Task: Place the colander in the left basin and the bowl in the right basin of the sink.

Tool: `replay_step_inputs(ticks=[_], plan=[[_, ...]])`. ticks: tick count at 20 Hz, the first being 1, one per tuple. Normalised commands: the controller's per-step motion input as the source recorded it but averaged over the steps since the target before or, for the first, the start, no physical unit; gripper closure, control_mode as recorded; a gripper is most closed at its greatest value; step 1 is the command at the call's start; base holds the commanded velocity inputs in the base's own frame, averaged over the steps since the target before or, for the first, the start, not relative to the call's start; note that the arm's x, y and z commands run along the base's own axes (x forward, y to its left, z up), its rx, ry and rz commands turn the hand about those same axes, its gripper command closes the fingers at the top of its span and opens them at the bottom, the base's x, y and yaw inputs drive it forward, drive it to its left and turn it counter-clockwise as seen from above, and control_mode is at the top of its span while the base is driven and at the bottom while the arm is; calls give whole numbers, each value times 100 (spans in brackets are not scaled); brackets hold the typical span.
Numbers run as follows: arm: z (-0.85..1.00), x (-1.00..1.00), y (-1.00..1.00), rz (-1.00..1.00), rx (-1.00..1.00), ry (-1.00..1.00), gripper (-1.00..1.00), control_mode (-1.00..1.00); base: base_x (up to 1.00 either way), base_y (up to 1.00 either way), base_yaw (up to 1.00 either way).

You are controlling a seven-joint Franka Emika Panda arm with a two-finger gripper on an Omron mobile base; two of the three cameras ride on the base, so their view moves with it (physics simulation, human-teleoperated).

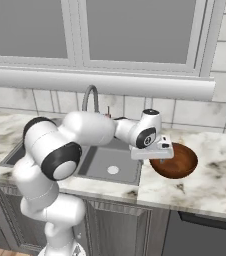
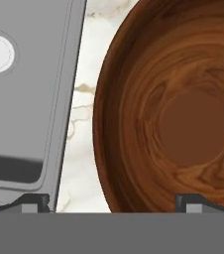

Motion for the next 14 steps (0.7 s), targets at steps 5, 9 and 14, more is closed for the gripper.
replay_step_inputs(ticks=[5,9,14], plan=[[-4,7,-1,0,0,4,-100,-100,0,0,0],[-6,10,0,0,0,3,-100,-100,0,0,0],[-20,7,-1,0,0,1,-100,-100,0,0,0]])
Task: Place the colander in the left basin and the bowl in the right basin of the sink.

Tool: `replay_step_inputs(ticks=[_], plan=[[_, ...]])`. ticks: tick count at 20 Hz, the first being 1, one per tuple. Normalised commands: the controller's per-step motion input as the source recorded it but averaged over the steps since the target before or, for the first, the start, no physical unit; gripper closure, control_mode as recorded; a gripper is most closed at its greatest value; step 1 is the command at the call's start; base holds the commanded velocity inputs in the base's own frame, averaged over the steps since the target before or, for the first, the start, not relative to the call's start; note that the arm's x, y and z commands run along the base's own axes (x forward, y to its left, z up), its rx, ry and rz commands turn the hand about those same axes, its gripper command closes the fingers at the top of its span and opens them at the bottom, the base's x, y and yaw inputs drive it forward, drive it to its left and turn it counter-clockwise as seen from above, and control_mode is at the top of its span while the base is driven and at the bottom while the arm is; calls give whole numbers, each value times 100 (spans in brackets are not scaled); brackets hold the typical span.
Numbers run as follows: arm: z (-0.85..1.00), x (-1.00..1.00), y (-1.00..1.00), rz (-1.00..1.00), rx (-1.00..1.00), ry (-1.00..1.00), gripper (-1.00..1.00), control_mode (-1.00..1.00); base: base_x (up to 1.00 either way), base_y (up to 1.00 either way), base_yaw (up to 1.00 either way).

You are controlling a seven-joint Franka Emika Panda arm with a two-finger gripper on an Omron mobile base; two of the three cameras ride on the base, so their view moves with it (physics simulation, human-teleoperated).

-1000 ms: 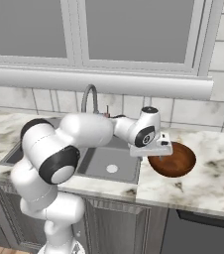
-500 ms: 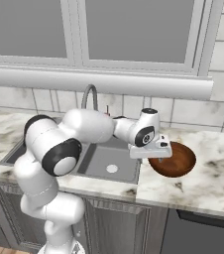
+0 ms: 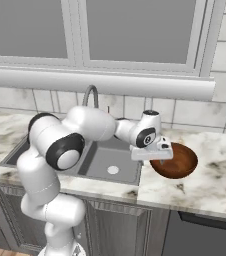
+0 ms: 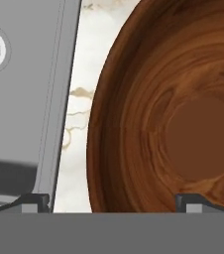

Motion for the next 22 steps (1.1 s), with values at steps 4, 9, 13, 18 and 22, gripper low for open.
replay_step_inputs(ticks=[4,9,13,18,22], plan=[[-14,7,-4,0,0,0,-100,-100,0,0,0],[-2,1,-1,0,0,0,100,-100,0,0,0],[0,0,0,0,0,0,100,-100,0,0,0],[0,0,0,0,0,0,100,-100,0,0,0],[0,0,0,0,0,0,100,-100,0,0,0]])
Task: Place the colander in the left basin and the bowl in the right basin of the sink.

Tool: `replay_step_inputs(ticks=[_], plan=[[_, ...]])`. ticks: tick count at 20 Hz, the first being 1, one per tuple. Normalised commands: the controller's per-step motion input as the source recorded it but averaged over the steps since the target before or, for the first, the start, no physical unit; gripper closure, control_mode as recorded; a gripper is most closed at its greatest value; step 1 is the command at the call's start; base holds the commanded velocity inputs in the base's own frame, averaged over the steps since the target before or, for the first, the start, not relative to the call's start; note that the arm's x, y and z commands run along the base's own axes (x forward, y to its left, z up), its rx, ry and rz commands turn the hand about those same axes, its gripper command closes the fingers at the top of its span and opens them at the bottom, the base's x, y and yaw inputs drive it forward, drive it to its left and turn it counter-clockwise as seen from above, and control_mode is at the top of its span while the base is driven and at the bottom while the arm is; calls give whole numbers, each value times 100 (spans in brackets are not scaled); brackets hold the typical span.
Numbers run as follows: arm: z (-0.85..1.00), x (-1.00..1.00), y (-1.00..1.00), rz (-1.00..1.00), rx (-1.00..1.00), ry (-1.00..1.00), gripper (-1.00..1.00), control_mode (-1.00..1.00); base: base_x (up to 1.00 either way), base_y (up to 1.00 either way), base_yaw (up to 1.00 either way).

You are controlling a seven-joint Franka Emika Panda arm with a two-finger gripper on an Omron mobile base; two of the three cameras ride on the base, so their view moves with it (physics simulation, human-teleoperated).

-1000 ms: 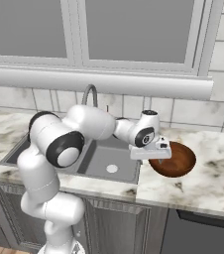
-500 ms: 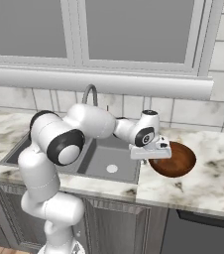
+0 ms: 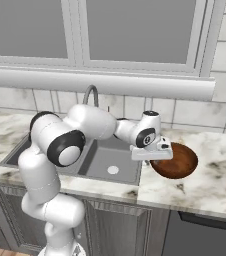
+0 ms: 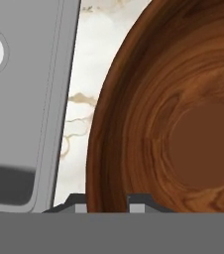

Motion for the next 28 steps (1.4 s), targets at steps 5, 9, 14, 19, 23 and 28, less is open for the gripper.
replay_step_inputs(ticks=[5,9,14,19,23,28], plan=[[20,0,-2,0,0,0,100,-100,0,0,0],[32,0,0,1,0,0,100,-100,0,0,0],[25,0,2,10,0,-1,100,-100,0,0,0],[20,-1,15,21,0,0,100,-100,0,0,0],[9,-20,34,27,0,0,100,-100,0,0,0],[3,-20,48,30,-1,0,100,-100,0,0,0]])
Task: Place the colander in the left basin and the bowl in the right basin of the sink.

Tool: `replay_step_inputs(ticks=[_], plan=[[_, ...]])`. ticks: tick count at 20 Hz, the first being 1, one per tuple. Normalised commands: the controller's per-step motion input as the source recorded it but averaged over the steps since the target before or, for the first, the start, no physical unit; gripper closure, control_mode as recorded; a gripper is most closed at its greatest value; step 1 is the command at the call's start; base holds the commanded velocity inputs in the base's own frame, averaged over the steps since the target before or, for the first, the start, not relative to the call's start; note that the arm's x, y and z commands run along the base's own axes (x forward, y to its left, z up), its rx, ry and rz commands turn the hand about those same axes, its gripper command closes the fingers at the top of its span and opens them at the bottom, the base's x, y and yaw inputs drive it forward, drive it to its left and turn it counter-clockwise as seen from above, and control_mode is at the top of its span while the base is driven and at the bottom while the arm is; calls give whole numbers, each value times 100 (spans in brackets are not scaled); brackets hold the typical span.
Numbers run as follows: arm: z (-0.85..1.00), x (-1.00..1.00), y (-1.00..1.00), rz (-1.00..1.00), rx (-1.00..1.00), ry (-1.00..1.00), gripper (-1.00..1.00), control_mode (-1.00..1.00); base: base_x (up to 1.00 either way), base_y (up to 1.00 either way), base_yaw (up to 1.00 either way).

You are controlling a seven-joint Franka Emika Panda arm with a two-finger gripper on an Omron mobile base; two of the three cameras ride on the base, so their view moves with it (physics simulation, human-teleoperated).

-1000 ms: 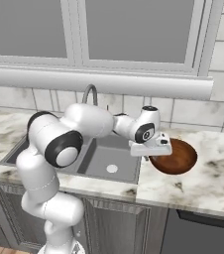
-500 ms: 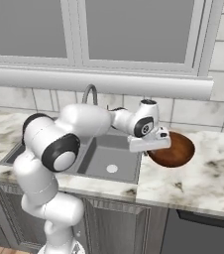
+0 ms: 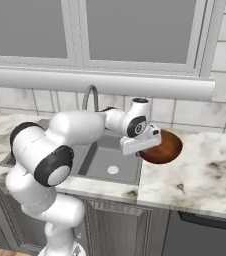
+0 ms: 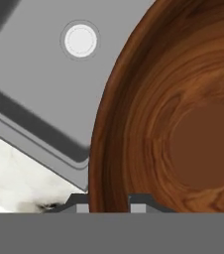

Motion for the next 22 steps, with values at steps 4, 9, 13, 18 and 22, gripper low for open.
replay_step_inputs(ticks=[4,9,13,18,22], plan=[[3,-8,47,28,0,0,100,-100,0,0,0],[1,-1,43,27,0,0,100,-100,0,0,0],[3,-2,26,27,0,0,100,-100,0,0,0],[0,3,26,26,0,0,100,-100,0,0,0],[0,17,18,26,0,0,100,-100,0,0,0]])
